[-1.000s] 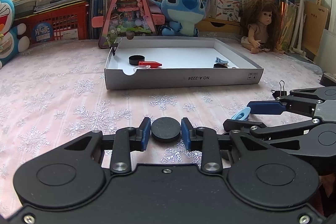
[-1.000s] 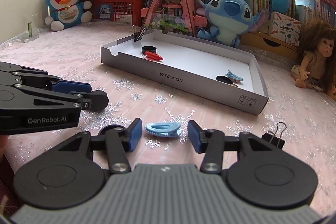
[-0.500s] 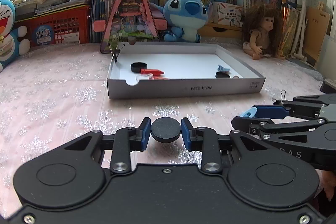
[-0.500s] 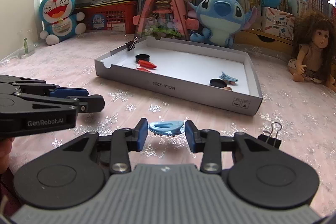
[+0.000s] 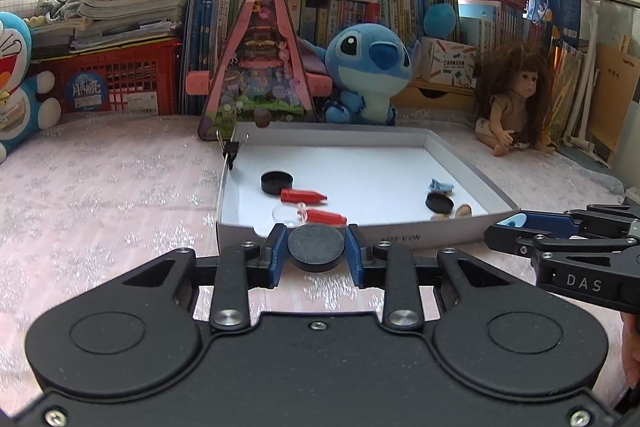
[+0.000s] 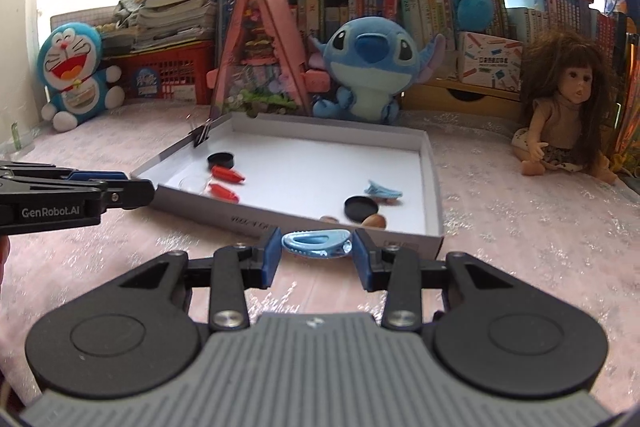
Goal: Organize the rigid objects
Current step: 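Carry the black lid and blue clip over the white tray with both tools, then open the left gripper to drop the lid while the right gripper releases the clip, then move the left tool to a black cup-shaped lid while the right approaches a black binder clip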
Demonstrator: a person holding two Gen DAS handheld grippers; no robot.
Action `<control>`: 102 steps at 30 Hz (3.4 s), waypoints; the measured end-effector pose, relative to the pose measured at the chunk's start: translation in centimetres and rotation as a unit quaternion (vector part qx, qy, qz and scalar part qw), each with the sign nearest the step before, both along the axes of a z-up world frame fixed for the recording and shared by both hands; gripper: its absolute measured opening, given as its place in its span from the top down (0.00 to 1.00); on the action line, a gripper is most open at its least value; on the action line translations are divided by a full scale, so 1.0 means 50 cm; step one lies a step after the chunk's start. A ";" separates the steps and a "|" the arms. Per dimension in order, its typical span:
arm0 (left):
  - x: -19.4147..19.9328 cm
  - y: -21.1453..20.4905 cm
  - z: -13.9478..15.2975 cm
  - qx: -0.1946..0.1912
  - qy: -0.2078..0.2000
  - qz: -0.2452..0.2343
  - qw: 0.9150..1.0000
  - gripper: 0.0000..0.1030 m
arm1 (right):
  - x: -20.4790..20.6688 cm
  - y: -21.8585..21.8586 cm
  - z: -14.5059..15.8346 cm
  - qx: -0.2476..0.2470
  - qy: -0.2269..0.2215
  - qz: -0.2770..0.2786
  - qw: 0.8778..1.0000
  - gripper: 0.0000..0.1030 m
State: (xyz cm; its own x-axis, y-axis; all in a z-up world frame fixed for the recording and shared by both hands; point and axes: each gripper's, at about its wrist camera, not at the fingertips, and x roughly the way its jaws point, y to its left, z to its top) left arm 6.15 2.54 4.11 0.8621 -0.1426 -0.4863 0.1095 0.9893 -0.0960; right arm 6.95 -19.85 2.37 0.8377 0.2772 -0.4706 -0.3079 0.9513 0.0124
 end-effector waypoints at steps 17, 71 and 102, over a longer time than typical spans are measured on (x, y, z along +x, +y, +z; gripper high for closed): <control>0.175 0.020 0.045 -0.010 0.011 0.029 0.999 0.72 | 0.155 -0.062 0.045 0.064 0.010 -0.047 0.997 0.57; 0.433 -0.022 -0.052 0.030 0.101 0.030 0.994 0.48 | 0.380 -0.042 -0.031 0.084 0.137 -0.068 0.985 0.38; 0.080 -0.068 0.004 0.029 0.016 -0.026 0.999 0.22 | 0.092 -0.055 0.012 0.033 0.013 -0.004 0.999 0.06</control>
